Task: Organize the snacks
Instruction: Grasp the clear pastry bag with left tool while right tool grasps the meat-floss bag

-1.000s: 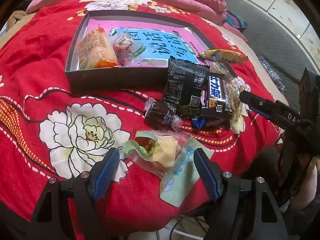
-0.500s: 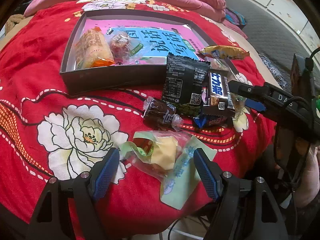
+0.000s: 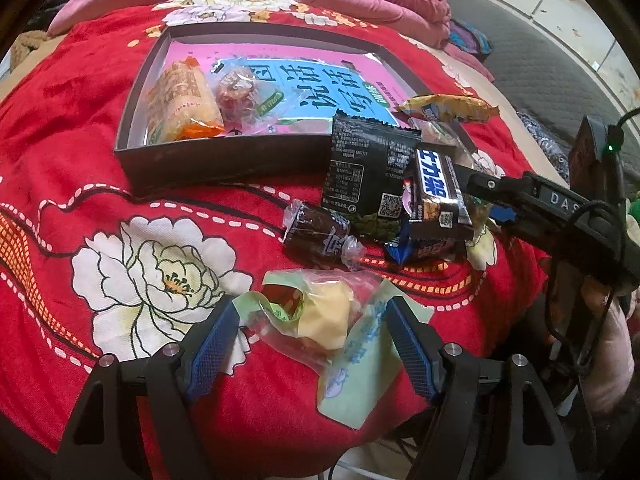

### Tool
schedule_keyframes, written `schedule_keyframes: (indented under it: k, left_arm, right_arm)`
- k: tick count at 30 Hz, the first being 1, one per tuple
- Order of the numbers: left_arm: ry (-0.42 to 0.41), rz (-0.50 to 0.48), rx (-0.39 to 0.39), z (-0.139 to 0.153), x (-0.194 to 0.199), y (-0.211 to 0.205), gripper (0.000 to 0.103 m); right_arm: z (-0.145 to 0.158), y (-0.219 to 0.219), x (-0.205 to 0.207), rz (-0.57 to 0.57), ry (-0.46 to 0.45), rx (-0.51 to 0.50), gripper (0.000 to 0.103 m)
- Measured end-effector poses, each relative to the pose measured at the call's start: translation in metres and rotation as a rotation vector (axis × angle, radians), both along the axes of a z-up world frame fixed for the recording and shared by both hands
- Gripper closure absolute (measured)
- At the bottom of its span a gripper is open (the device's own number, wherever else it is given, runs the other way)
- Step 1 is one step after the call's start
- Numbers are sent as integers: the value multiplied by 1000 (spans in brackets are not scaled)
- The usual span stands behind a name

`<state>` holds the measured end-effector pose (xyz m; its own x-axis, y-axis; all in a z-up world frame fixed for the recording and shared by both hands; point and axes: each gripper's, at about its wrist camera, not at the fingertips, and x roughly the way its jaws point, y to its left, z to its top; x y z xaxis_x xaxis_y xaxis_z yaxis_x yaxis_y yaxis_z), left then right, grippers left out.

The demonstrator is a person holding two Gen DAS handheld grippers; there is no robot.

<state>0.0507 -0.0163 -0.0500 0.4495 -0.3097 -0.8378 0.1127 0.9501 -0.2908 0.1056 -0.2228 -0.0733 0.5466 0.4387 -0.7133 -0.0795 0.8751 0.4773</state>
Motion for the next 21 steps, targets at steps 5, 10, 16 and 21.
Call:
schedule_keyframes:
  k: [5,10,16,21]
  left_arm:
    - [-6,4,-9,0,1,3,37]
    - [-11,0,4,1,0,3,45]
    - [-21,-11,58,3,-1,-1,52]
    - [-24,0,43,6,-2,4,56]
  right_arm:
    - [3,-7,-6,-7,-12,12,55]
    - [9,-14,-10,-32,-32,1,56]
    - [17,-18,-12,-46,-56,-7,56]
    - [24,-13,-17,-31,-79,-39,56]
